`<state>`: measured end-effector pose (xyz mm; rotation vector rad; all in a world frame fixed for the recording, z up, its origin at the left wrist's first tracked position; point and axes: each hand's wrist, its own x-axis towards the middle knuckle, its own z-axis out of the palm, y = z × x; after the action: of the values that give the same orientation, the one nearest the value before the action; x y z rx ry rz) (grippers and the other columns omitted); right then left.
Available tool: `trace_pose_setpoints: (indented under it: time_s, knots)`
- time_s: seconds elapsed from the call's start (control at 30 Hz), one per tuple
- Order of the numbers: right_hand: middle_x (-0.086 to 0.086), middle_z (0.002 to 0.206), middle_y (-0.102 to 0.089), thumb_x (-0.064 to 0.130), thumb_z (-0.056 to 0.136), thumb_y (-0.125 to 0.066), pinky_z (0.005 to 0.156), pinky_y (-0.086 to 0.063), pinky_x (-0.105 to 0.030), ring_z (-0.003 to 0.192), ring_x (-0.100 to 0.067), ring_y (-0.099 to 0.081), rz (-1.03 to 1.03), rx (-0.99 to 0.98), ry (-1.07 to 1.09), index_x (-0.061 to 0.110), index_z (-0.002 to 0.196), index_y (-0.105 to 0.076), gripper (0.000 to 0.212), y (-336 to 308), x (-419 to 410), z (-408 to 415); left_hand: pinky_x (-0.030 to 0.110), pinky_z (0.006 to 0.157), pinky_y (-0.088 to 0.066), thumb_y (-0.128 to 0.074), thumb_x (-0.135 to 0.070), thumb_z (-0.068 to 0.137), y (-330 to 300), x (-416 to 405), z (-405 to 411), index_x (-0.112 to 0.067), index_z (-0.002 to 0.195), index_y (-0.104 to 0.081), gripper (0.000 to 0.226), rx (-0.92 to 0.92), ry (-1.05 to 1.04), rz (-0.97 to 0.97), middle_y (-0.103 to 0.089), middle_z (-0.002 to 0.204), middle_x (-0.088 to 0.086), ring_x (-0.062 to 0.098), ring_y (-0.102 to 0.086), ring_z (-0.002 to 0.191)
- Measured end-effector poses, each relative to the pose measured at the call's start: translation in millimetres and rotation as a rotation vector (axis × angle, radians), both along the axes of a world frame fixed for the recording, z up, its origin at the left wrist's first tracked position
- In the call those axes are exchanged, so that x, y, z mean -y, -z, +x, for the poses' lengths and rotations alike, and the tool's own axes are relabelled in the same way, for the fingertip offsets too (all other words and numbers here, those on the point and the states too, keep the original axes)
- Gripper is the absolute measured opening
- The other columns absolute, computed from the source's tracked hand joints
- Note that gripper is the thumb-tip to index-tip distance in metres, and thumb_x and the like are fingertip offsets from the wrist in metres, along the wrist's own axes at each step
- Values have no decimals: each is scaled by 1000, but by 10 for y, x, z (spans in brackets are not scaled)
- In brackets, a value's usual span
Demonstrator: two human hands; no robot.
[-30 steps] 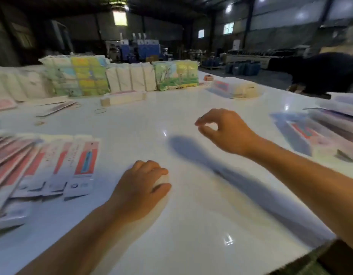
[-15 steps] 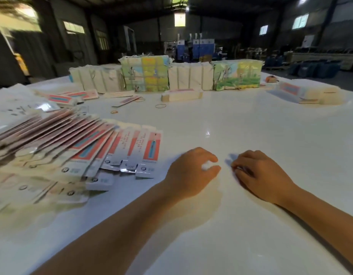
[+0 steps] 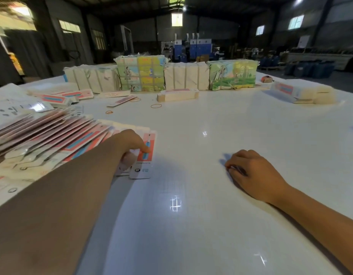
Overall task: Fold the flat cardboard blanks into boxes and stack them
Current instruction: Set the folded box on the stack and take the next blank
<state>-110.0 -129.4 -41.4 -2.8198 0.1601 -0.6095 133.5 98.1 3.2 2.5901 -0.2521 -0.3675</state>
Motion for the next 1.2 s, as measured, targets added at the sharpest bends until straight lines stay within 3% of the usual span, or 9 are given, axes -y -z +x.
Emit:
trace_pose_setpoints:
  time_s: [0.13, 0.23, 0.33, 0.4, 0.57, 0.87, 0.93, 1.1, 1.2]
  knots:
    - [-3, 100, -63, 19, 92, -53, 80, -41, -32, 95, -26, -53, -2, -2, 1, 13, 95, -71, 18, 2, -6, 0, 37, 82, -44, -78, -17, 75, -6, 75, -47, 4, 124, -51, 60, -63, -30, -14, -55, 124, 19, 32, -53, 101]
    - [-4, 101, -63, 18, 92, -54, 81, -42, -33, 95, -27, -54, 6, -1, 1, 12, 94, -71, 18, 0, 1, 11, 28, 74, -43, -73, -9, 77, 10, 142, -86, 5, 127, -45, 59, 46, -121, -59, -51, 125, 21, 33, -52, 112]
    - [-6, 101, -64, 17, 92, -54, 83, -43, -35, 96, -28, -55, 18, 1, -2, 11, 94, -71, 18, -3, 4, 9, 23, 56, -39, -53, -8, 91, -64, 267, -132, 0, 96, -54, 9, 200, -107, -78, -57, 97, 15, 24, -59, 77]
    - [-7, 102, -64, 17, 91, -54, 84, -43, -35, 97, -29, -54, 26, 0, -7, 11, 94, -71, 18, -4, -1, 17, 23, 47, -35, -49, -11, 94, -165, 372, -261, -2, 83, -50, 13, 225, -67, -160, -58, 83, 12, 17, -53, 59]
    - [-5, 104, -64, 17, 90, -54, 87, -44, -34, 100, -26, -54, 112, 7, 22, 15, 97, -71, 19, -4, 47, 59, 20, 52, -38, -45, -21, 96, -169, 599, -991, -29, 93, -58, 16, 254, 317, -338, -53, 85, -13, 10, -54, 72]
    - [-15, 97, -68, 2, 88, -50, 73, -49, -41, 87, -34, -61, 136, 57, -23, 4, 92, -69, 20, 46, 96, 25, 15, 42, -41, -40, -20, 98, 340, 444, -1480, -19, 88, -50, 14, 525, 582, -409, -55, 64, -12, 6, -59, 52]
    - [-11, 84, -68, 1, 88, -51, 66, -48, -36, 76, -27, -62, 320, 115, -2, 7, 79, -68, 20, 24, 78, 23, 14, 42, -43, -40, -23, 98, 337, 425, -1457, -23, 85, -47, 14, 511, 613, -396, -59, 71, -12, 4, -62, 56]
    - [-21, 58, -45, 32, 95, -38, 38, -25, -25, 36, -28, -42, 1485, 161, -161, 3, 74, -57, 40, -183, 75, 18, 9, 40, -38, -41, -27, 96, 321, 407, -1448, -26, 82, -44, 14, 526, 631, -463, -54, 69, -22, -5, -61, 58]
    - [-19, 54, -51, 20, 89, -39, 32, -29, -21, 32, -24, -45, 1565, 35, -263, -1, 72, -58, 33, -201, 81, -13, 10, 39, -38, -40, -30, 96, 309, 401, -1447, -27, 83, -43, 13, 538, 636, -478, -53, 66, -20, -3, -61, 55]
